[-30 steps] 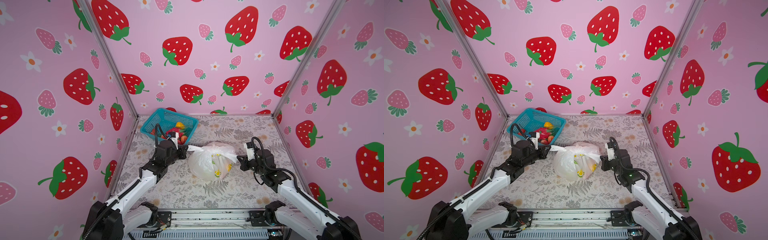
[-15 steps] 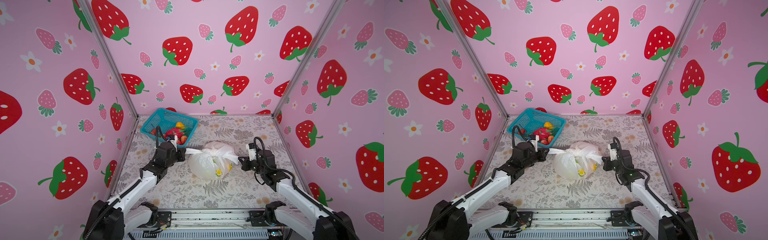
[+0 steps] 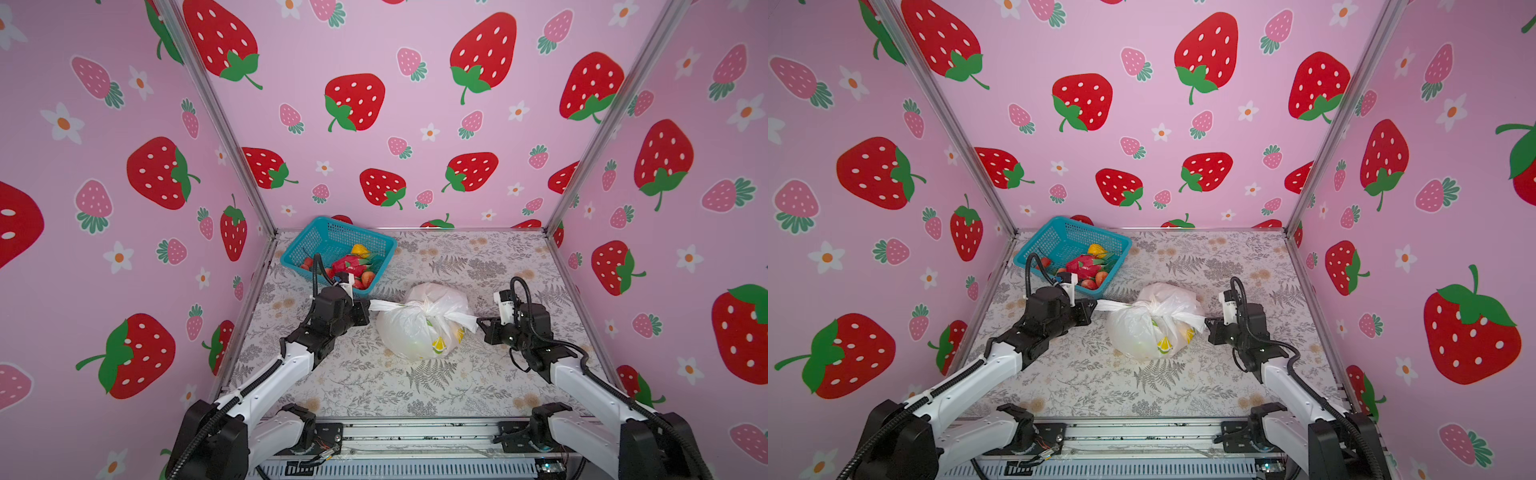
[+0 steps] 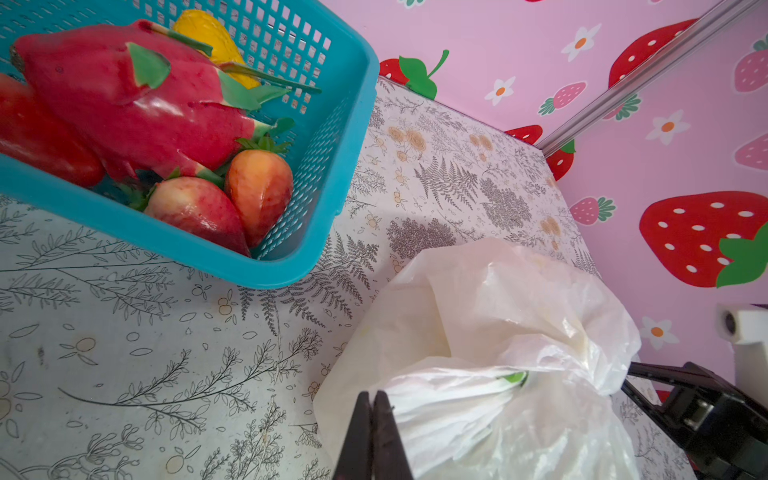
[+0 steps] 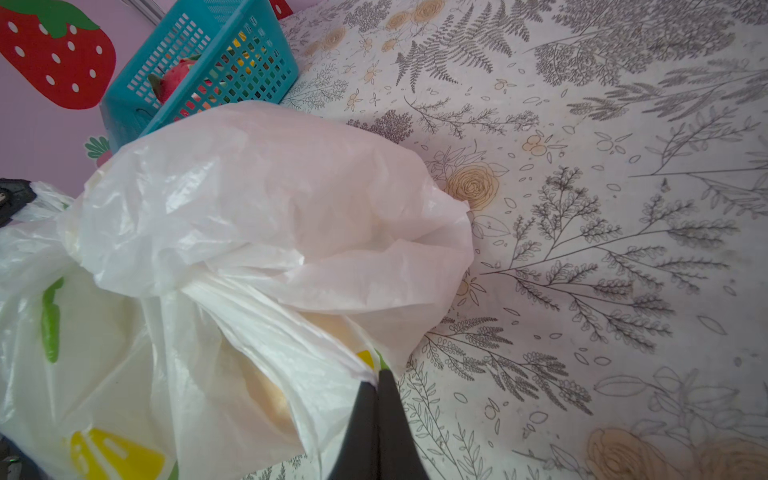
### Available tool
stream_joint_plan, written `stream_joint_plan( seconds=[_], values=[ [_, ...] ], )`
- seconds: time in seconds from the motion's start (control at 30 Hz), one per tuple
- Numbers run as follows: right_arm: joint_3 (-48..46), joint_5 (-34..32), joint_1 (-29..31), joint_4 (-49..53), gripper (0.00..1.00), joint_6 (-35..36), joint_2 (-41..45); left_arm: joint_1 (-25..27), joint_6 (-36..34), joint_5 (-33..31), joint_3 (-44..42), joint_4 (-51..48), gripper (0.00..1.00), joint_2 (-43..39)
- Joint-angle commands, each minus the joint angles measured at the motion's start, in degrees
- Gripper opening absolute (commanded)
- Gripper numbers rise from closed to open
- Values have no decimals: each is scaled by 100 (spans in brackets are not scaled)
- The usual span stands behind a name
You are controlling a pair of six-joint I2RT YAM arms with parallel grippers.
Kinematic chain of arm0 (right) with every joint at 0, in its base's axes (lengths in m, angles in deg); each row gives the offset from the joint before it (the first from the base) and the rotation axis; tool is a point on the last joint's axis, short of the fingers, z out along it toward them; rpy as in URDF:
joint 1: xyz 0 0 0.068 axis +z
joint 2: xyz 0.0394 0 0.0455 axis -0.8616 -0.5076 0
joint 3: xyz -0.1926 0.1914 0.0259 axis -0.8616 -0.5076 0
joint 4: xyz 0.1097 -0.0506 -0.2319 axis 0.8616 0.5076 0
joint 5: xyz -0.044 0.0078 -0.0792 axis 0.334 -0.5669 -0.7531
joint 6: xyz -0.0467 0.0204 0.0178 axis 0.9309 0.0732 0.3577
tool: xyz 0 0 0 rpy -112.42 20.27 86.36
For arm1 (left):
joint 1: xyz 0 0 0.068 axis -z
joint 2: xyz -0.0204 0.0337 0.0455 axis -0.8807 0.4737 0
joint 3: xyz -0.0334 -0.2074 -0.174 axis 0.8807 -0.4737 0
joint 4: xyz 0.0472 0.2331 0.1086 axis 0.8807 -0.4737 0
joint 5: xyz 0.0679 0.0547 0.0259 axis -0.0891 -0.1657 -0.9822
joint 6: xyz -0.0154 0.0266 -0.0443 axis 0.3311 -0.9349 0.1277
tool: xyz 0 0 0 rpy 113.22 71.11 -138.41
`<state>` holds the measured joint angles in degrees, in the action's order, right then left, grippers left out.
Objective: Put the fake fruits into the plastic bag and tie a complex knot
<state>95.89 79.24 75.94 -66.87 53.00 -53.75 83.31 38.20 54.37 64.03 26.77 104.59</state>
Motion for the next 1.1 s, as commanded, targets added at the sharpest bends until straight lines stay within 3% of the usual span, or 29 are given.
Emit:
stream_joint_plan(
  seconds=[0.0,0.17,0.3,0.5,0.53,0.57,0.6,0.77,0.87,0.93,1.07],
  values=[
    [-65,-819,-300,204,0,-148,17,-274,-11,-1193,60,-146,0,-243],
    [-69,-1104,-307,323,0,-76,93,-285,-45,-1265,-33,-106,0,-238],
    [-92,-951,-325,158,0,-98,-30,-284,-24,-1159,-53,-8,0,-144],
    [-9,-341,-318,-62,3,-131,317,-269,63,-350,-85,443,0,-302],
    [38,-243,-316,-61,12,-100,497,-270,84,-222,-96,484,3,-363],
    [89,-178,-311,-26,19,-73,656,-270,102,-140,-110,495,20,-445],
    [163,-147,-309,17,24,-53,860,-268,108,-92,-106,485,31,-521],
    [512,-579,-309,313,41,178,1532,-287,-4,-287,-255,314,59,-1086],
    [691,-1272,-308,403,48,315,1649,-325,-201,-882,-446,198,72,-1618],
    [687,-1912,-302,297,69,310,1632,-382,-420,-1442,-602,183,79,-1956],
    [436,-3045,-308,-281,87,316,1393,-568,-885,-2555,-894,239,91,-2332]
  ],
)
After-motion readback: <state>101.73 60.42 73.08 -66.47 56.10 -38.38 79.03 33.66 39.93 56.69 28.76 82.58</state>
